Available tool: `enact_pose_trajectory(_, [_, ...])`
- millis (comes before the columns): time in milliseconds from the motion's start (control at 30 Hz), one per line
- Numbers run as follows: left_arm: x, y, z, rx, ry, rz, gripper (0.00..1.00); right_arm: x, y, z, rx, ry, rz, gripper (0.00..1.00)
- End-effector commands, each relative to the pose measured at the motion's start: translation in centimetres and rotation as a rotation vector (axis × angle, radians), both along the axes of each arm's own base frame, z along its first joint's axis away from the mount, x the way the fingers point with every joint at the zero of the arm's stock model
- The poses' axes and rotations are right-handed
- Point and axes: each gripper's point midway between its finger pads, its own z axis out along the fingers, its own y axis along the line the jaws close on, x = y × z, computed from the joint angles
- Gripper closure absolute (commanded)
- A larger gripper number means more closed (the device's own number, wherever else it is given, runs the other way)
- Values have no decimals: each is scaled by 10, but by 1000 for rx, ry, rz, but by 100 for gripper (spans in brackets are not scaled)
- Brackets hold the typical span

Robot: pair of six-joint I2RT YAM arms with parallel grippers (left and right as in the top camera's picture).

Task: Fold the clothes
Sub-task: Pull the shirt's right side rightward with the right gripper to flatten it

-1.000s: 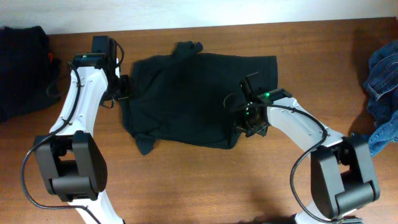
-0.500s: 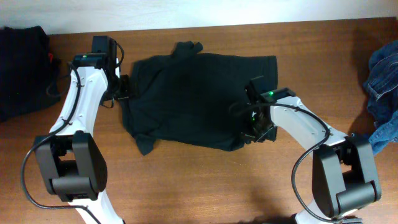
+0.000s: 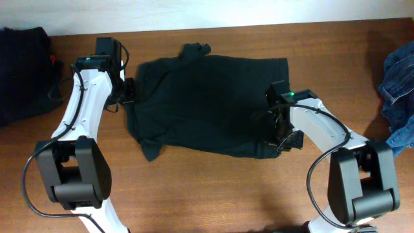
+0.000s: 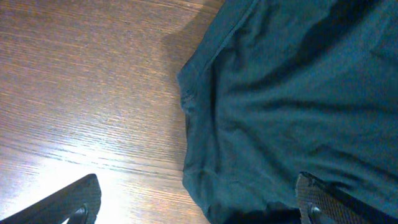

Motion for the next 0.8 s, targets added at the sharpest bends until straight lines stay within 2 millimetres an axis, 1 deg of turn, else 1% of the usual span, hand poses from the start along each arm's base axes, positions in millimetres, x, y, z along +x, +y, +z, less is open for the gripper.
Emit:
enact_pose_trajectory(0, [-1,3,7,12,-15,-1,1,6,-19,10,-67,-30,1,96])
enact_pose_trajectory(67, [-1,3,7,12,-15,-1,1,3,-26,11,-89,-15,-9,96])
enact_pose_trajectory(433, [-1,3,7,12,-15,-1,1,-19,-51,16,-110,81,-83,96])
enact_pose_trajectory(633, [-1,3,7,12,-15,-1,1,-19,-73,19,-198,74,-95,96])
enact_pose_trajectory(767, [-1,3,7,12,-15,-1,0,-14,-80,18,-218,54,-103,96])
